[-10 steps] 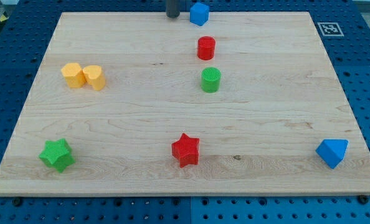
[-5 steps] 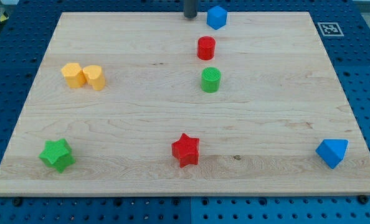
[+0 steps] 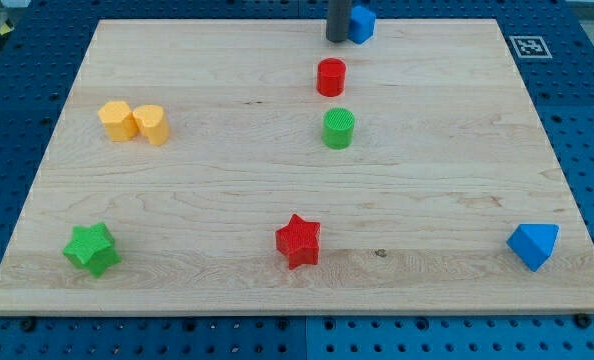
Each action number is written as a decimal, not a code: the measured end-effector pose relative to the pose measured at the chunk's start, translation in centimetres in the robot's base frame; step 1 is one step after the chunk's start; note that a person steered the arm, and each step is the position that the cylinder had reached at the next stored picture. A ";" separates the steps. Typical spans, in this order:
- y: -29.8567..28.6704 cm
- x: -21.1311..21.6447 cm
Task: Move the blue cube to the top right
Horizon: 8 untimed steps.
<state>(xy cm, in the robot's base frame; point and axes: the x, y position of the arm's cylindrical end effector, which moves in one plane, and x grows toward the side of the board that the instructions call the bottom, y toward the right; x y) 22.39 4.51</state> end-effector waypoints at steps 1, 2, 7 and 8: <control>-1.3 -1.0; 0.7 -1.0; 0.9 -3.0; 0.9 -2.1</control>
<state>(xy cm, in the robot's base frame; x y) 20.24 5.46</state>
